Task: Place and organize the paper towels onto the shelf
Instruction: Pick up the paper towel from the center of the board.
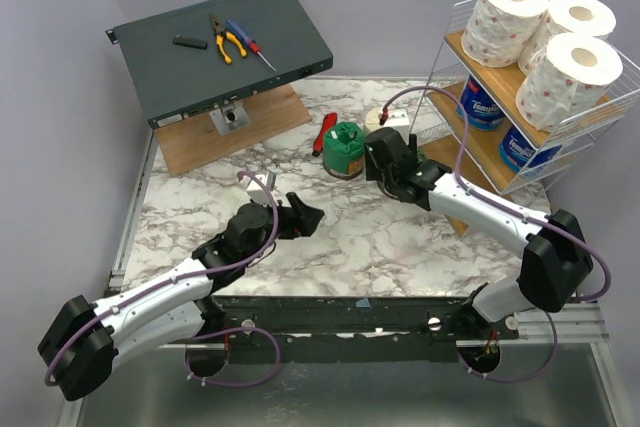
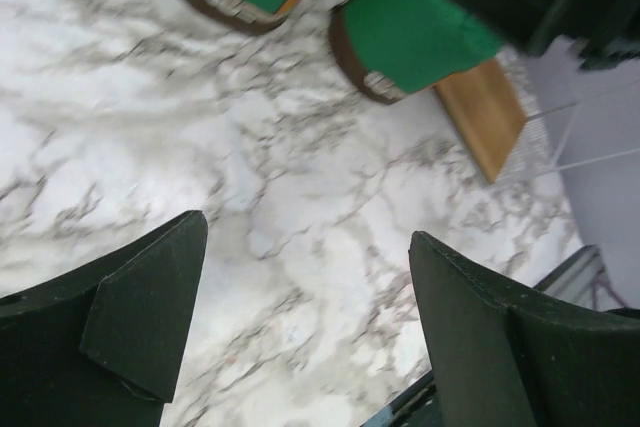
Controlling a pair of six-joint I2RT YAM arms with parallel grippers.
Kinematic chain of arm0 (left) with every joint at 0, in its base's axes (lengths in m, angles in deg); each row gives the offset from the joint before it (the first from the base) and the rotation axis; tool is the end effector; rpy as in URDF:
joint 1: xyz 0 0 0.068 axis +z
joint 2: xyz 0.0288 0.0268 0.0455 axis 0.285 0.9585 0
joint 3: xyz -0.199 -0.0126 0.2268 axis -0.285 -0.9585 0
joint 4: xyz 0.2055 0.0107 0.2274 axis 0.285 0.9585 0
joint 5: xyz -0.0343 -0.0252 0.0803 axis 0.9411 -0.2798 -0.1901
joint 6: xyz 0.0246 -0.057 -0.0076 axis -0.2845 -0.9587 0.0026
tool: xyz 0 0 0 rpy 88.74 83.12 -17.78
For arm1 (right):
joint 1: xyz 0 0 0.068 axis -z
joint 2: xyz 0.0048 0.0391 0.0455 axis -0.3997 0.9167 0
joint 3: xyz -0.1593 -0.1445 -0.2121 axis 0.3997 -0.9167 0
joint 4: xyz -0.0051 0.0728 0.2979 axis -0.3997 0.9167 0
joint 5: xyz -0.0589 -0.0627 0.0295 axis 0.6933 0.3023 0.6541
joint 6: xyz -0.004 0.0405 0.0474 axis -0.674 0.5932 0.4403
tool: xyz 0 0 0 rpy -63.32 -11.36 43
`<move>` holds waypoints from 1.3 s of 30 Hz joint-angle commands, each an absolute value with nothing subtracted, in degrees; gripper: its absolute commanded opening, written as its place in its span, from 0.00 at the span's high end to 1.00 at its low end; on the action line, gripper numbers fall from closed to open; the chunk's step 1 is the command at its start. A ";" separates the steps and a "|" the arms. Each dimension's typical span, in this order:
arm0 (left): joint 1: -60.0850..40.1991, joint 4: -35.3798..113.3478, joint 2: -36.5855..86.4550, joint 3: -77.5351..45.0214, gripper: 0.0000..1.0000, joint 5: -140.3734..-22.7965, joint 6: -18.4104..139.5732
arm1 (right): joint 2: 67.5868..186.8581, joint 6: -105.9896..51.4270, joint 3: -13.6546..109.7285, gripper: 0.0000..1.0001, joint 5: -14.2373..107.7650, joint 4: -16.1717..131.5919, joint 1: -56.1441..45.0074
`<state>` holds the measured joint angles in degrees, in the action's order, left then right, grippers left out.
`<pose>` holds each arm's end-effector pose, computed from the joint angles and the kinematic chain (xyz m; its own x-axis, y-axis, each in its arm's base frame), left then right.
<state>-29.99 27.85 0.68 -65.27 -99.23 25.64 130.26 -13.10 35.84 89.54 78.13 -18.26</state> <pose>0.1701 -0.1683 0.2272 -0.5616 -0.4482 -0.6955 0.2911 0.6798 -0.6731 0.2935 0.2259 0.2836 -0.5434 -0.0931 -0.8343 -0.0325 0.9954 -0.0899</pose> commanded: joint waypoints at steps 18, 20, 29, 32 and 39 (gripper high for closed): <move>-27.30 34.94 -10.00 -75.24 0.16 -102.84 23.20 | 136.69 -14.15 33.57 0.24 93.22 67.57 -13.10; -27.30 34.78 -9.82 -75.24 0.16 -102.70 23.15 | 137.47 -14.08 33.75 0.24 93.01 67.90 -13.09; -27.30 33.17 -7.57 -74.61 0.16 -100.87 23.87 | 142.26 -13.19 34.52 0.26 93.91 70.25 -12.98; -27.30 33.09 -7.08 -74.37 0.16 -100.48 24.06 | 142.25 -13.00 34.54 0.30 94.51 71.29 -12.97; -27.30 32.59 -6.98 -74.49 0.17 -99.96 23.99 | 140.93 -13.33 33.91 0.49 96.36 74.53 -13.01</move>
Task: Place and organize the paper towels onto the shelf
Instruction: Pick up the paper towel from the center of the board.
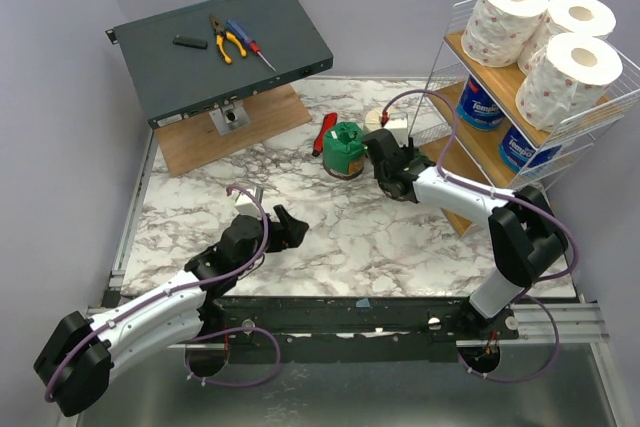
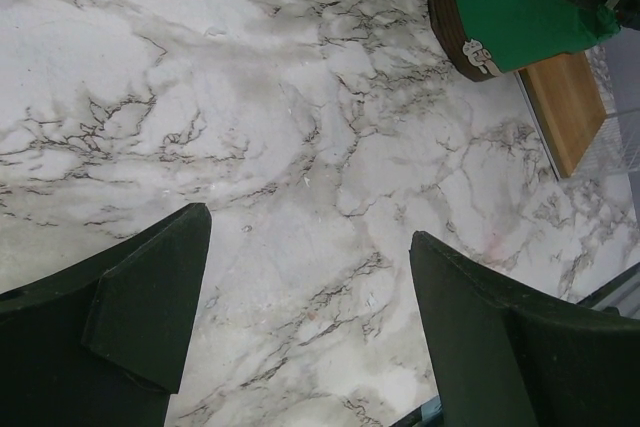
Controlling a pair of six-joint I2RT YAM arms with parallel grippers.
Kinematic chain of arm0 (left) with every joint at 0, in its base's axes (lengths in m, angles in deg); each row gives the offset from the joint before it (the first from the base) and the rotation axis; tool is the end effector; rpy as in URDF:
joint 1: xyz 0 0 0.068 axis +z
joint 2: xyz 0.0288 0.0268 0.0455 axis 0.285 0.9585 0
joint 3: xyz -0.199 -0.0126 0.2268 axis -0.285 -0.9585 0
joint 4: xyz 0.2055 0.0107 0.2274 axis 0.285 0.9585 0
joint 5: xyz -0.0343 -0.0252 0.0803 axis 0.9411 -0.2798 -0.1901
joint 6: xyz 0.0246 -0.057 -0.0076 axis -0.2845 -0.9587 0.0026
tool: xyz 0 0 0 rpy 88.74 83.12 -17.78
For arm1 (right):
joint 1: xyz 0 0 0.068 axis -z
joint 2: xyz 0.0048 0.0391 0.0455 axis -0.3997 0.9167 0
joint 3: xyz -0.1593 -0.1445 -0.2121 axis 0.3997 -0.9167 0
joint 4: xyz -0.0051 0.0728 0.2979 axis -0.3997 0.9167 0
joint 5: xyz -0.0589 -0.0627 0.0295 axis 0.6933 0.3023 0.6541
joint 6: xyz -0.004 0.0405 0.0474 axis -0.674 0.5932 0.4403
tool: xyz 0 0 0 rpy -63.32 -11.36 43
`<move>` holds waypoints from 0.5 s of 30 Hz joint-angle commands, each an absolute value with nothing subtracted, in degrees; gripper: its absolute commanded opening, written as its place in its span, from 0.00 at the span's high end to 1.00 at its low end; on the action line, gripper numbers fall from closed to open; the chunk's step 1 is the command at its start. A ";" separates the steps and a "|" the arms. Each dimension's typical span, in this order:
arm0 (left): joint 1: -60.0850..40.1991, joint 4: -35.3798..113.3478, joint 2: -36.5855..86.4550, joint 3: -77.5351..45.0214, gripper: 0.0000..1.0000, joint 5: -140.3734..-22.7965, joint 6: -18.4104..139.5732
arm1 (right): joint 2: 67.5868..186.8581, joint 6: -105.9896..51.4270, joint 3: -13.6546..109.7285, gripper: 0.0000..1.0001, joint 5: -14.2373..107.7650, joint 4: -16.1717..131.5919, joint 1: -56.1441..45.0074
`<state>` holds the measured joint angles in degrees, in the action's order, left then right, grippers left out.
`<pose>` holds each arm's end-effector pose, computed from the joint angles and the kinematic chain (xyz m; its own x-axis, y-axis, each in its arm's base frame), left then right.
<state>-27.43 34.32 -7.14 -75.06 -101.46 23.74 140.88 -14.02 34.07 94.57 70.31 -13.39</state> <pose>0.1509 -0.1324 0.1735 -0.5974 -0.4418 -0.6693 0.1511 0.7576 -0.6350 0.3371 0.2152 0.2173 -0.5777 -0.1063 -0.8093 0.1014 0.9744 -0.2004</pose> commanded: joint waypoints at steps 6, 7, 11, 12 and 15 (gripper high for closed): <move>-27.30 31.78 -5.64 -74.06 0.17 -98.65 23.87 | 139.15 -13.53 33.00 0.62 97.32 76.24 -13.05; -27.30 31.77 -5.42 -74.06 0.17 -98.48 23.91 | 138.60 -13.61 33.15 0.63 97.55 76.64 -13.02; -27.30 31.36 -5.22 -73.92 0.18 -98.19 23.88 | 135.50 -13.87 34.05 0.66 98.51 78.95 -13.07; -27.30 31.26 -5.14 -73.98 0.18 -98.13 23.88 | 134.42 -14.03 34.30 0.66 98.85 79.51 -13.02; -27.30 30.66 -4.86 -73.95 0.18 -98.03 23.74 | 131.59 -14.56 35.04 0.66 99.57 81.02 -13.07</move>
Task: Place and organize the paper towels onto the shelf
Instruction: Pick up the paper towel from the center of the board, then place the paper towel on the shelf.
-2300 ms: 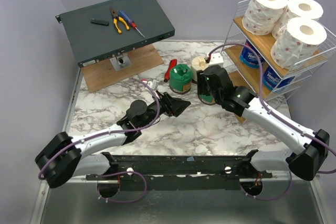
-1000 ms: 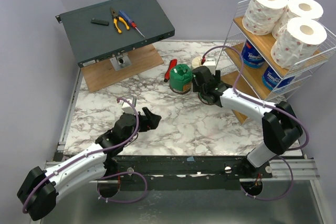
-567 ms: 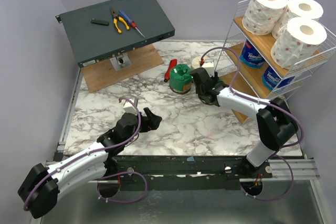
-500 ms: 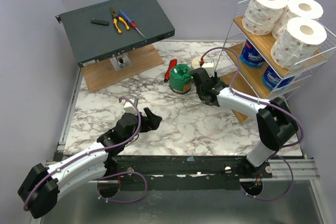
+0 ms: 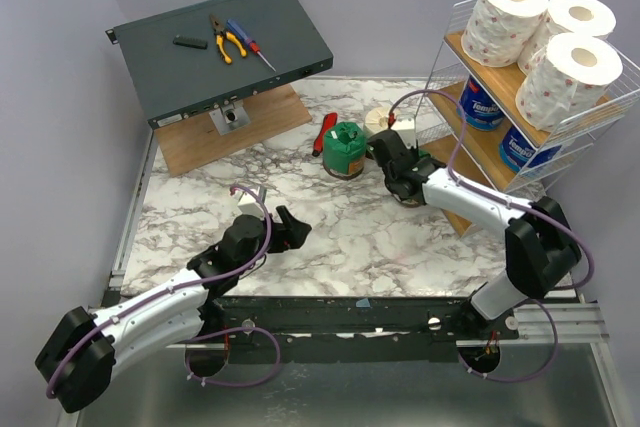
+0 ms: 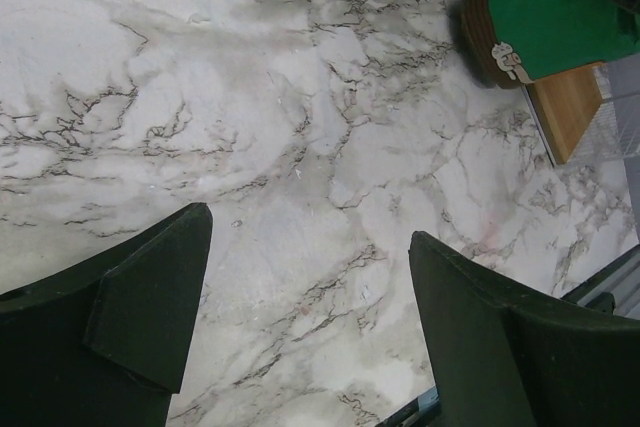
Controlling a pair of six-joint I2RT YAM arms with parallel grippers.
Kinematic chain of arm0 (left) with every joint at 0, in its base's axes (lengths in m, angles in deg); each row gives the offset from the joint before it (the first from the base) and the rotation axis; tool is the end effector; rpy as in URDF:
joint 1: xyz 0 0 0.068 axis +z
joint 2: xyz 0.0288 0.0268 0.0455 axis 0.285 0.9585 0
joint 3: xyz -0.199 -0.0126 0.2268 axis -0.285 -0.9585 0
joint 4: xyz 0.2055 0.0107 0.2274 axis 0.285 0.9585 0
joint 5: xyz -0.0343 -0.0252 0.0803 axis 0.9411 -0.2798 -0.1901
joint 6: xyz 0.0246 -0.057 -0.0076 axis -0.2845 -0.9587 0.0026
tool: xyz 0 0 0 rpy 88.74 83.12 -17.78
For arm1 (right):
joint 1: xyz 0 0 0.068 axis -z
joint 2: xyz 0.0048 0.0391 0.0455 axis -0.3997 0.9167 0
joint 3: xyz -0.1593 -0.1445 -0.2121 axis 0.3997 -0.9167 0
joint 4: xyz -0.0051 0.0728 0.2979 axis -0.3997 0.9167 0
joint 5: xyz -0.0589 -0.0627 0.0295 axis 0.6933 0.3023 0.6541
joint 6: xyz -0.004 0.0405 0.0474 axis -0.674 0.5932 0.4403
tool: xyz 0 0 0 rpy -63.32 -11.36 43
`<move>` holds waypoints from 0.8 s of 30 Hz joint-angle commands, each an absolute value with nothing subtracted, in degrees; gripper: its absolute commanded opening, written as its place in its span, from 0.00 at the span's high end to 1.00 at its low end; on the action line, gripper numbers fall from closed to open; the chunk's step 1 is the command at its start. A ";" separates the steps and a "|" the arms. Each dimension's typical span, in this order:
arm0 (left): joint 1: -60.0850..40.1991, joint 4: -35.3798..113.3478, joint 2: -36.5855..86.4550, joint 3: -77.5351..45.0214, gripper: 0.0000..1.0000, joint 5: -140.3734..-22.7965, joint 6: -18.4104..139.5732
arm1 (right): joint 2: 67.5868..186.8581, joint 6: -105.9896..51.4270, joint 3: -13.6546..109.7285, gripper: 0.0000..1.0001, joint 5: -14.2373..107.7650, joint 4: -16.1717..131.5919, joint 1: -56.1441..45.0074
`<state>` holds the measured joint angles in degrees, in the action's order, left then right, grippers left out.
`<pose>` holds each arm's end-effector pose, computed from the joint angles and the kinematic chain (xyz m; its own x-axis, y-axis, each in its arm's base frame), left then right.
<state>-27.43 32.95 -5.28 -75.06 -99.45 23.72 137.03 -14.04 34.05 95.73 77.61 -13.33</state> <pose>0.1522 -0.1359 0.1701 -0.6219 -0.4251 -0.6576 0.1651 0.7498 -0.6408 0.3231 0.2032 0.2331 -0.6108 -0.1365 -0.7799 0.1064 0.9619 -0.2517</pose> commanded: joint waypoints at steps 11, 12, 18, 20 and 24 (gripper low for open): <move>-27.30 28.18 -0.69 -72.10 0.19 -95.53 23.49 | 129.80 -17.71 33.19 0.66 108.45 81.28 -13.07; -27.30 27.93 -0.50 -71.86 0.19 -95.30 23.58 | 130.25 -17.82 33.03 0.66 109.61 81.28 -13.05; -27.31 25.75 1.73 -71.31 0.19 -94.15 23.69 | 132.03 -17.62 30.80 0.64 113.65 80.49 -12.69; -27.30 25.34 3.38 -70.51 0.19 -93.19 23.98 | 132.36 -17.36 30.51 0.64 113.65 80.49 -11.94; -27.28 24.76 5.78 -69.20 0.20 -91.46 24.29 | 132.61 -16.91 30.79 0.64 114.65 81.81 -10.39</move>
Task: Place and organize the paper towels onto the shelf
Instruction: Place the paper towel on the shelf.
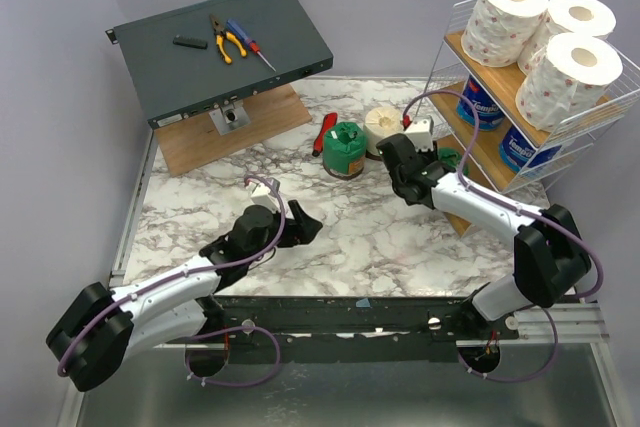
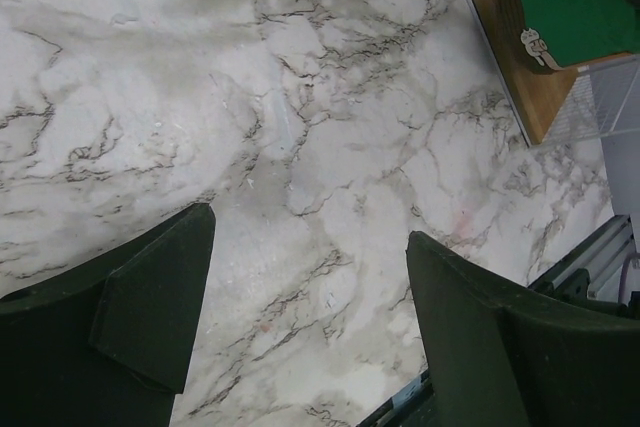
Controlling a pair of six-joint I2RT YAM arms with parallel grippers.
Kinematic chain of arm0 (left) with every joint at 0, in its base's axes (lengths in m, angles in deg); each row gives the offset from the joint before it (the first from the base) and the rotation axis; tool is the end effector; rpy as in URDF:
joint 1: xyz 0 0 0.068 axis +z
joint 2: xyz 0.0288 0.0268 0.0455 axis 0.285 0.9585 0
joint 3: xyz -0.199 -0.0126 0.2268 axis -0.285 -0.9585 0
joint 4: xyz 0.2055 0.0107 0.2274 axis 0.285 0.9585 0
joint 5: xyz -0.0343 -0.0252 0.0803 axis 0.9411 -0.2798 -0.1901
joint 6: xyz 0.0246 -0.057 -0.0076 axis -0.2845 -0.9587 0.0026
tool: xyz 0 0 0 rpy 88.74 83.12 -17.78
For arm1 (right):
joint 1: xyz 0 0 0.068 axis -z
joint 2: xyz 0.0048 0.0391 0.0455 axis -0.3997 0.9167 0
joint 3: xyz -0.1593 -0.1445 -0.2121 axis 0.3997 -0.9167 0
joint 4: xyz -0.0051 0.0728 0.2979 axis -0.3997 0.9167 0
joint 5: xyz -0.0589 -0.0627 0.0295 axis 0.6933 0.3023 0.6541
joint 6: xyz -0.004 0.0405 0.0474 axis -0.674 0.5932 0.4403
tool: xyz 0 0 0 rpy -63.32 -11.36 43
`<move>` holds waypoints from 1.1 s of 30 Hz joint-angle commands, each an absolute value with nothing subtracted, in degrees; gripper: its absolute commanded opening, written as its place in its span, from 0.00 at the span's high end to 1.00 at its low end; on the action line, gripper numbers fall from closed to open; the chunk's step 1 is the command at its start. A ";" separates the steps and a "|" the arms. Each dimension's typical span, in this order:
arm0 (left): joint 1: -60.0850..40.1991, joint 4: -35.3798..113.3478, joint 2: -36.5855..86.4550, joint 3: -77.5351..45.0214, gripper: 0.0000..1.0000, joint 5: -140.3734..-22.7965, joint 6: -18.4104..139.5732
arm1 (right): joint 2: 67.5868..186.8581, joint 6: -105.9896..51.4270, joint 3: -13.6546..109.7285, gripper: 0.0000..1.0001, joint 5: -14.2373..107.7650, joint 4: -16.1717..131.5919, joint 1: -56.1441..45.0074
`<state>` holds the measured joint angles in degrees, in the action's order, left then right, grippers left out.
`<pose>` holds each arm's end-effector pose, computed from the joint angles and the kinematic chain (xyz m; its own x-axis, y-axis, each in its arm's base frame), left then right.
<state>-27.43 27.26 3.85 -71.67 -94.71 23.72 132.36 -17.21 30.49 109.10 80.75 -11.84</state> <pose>0.1670 -0.1556 0.1725 -0.6682 -0.3913 -0.6328 0.2053 0.7205 -0.6623 0.3078 0.1711 0.2420 -0.5903 -0.2136 -0.7784 0.2595 0.8629 -0.4336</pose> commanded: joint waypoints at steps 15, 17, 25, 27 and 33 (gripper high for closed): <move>-27.39 23.07 8.50 -68.82 0.21 -90.46 24.22 | 134.66 -3.07 30.56 0.64 112.91 94.12 -7.17; -27.31 23.12 8.25 -68.96 0.21 -90.46 24.20 | 133.44 -3.15 30.59 0.64 112.60 93.96 -6.38; -27.37 23.24 7.45 -69.25 0.21 -90.80 24.07 | 131.26 -3.91 30.12 0.59 113.57 94.79 -5.79; -27.38 23.42 7.36 -69.25 0.21 -90.88 24.13 | 130.91 -3.61 29.71 0.54 112.59 94.73 -5.79; -27.34 23.51 7.01 -69.35 0.21 -90.99 24.16 | 130.72 -2.57 32.14 0.41 111.59 96.91 -5.80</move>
